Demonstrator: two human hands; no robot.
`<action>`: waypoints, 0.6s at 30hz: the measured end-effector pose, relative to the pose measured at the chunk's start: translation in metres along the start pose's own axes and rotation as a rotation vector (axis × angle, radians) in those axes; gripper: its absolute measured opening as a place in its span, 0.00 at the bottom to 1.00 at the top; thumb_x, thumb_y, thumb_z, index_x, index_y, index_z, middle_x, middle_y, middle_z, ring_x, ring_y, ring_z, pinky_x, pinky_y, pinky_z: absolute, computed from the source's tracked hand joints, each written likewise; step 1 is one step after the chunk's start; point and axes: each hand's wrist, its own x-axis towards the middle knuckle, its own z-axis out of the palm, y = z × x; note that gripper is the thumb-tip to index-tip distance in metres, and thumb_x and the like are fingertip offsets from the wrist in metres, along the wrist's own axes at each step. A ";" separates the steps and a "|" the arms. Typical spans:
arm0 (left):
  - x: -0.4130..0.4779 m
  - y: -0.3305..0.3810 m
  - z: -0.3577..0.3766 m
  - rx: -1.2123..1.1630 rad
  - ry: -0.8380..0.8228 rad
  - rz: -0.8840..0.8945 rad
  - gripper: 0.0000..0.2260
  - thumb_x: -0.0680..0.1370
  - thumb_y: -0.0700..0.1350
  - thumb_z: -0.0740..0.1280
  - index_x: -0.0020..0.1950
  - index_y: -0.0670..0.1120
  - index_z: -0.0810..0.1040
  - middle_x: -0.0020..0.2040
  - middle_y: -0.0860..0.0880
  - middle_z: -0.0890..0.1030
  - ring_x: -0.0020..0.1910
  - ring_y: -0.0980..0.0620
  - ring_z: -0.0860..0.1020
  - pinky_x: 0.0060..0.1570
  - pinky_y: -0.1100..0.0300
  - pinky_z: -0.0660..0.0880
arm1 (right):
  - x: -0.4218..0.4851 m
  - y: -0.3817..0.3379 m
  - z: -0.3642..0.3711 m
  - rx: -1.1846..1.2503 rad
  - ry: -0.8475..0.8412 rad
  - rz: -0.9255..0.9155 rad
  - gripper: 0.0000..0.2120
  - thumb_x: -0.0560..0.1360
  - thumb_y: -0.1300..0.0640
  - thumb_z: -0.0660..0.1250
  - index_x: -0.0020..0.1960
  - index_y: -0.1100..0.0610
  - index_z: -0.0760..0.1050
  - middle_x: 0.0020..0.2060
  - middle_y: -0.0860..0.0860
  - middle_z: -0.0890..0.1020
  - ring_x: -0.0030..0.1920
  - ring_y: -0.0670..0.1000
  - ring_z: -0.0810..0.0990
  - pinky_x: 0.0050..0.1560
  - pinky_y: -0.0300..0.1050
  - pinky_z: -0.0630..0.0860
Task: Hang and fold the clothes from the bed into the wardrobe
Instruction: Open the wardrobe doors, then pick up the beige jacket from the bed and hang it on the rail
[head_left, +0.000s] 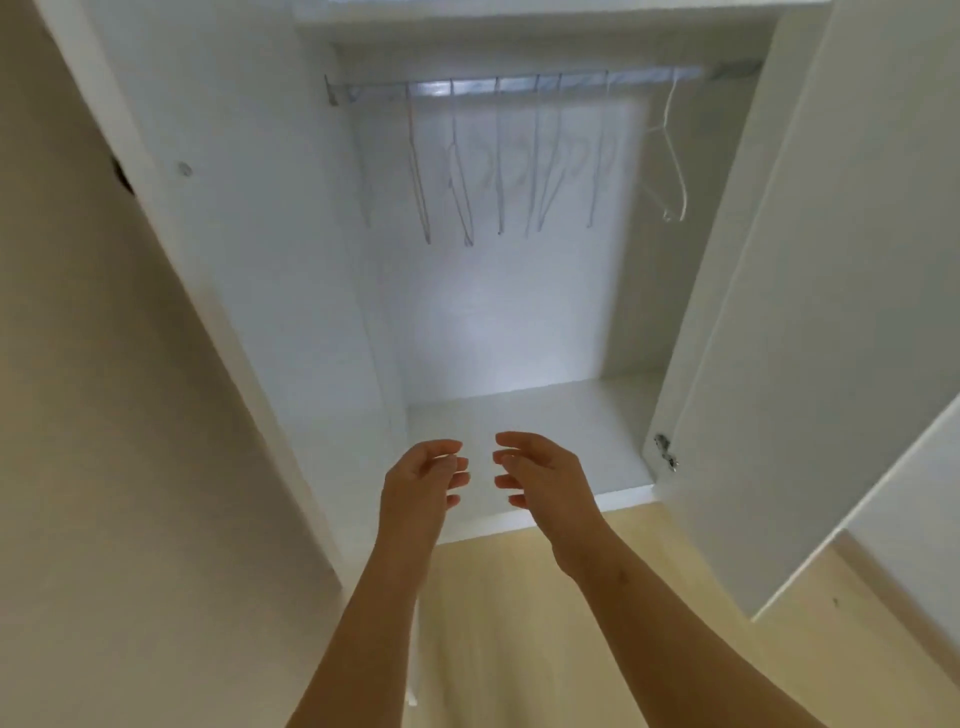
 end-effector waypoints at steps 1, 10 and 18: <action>-0.003 -0.004 0.019 0.017 -0.065 -0.019 0.08 0.79 0.38 0.61 0.47 0.50 0.78 0.45 0.49 0.81 0.44 0.53 0.80 0.41 0.63 0.75 | -0.006 0.007 -0.019 0.020 0.057 0.023 0.09 0.77 0.58 0.60 0.49 0.44 0.75 0.48 0.44 0.80 0.45 0.45 0.80 0.48 0.37 0.75; -0.090 -0.048 0.211 0.252 -0.736 -0.155 0.09 0.78 0.39 0.60 0.45 0.51 0.77 0.43 0.50 0.81 0.43 0.54 0.80 0.44 0.59 0.76 | -0.124 0.065 -0.194 0.157 0.711 0.219 0.10 0.76 0.62 0.61 0.44 0.49 0.76 0.42 0.47 0.80 0.37 0.45 0.77 0.35 0.34 0.70; -0.227 -0.093 0.317 0.450 -1.276 -0.113 0.08 0.78 0.42 0.62 0.42 0.51 0.77 0.40 0.51 0.81 0.43 0.52 0.80 0.42 0.57 0.75 | -0.275 0.116 -0.267 0.310 1.266 0.369 0.11 0.76 0.63 0.59 0.42 0.50 0.76 0.38 0.47 0.80 0.34 0.46 0.76 0.33 0.36 0.70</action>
